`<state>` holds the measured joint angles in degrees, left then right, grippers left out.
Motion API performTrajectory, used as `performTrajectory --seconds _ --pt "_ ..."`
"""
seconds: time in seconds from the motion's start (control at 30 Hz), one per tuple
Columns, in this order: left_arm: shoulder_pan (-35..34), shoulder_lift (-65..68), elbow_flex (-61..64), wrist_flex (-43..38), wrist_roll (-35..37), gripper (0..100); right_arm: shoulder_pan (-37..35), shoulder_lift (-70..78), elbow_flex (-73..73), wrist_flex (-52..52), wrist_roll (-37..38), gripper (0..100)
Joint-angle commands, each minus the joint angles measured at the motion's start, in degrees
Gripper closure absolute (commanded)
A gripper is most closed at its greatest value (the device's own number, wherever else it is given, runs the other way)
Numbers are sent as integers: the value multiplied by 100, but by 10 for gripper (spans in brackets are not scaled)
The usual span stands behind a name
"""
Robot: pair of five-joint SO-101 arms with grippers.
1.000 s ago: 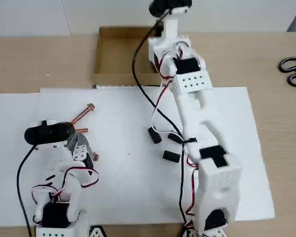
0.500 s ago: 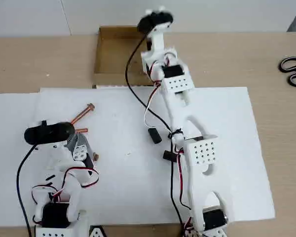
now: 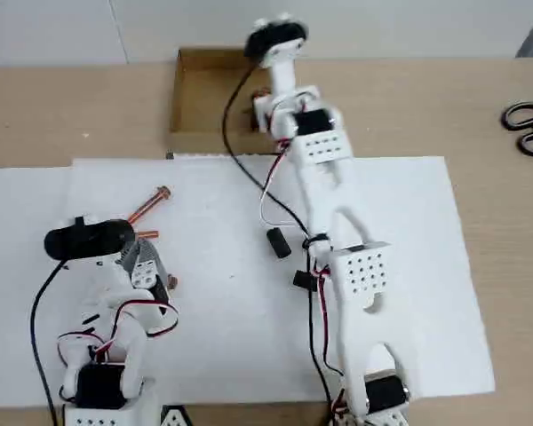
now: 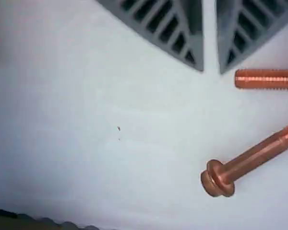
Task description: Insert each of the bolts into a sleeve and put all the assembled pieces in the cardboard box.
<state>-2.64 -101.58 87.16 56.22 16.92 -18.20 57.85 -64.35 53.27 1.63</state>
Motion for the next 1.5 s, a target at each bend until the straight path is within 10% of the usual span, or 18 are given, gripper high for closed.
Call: performTrajectory --seconds 0.0,0.3,0.57,1.0,1.47 --pt "-26 -62 -251 26 -35 994 -75 -171 -1257 813 26 703" --pt "-26 -62 -251 9 -9 994 -84 -171 -3191 4576 35 704" --pt "18 -62 -251 9 -9 993 145 -338 -2321 4681 9 704" --pt "18 -62 -251 -255 -9 993 -163 -3600 3499 4585 -44 704" --pt "26 -62 -242 -519 -9 993 -848 -4057 4730 4567 158 704"
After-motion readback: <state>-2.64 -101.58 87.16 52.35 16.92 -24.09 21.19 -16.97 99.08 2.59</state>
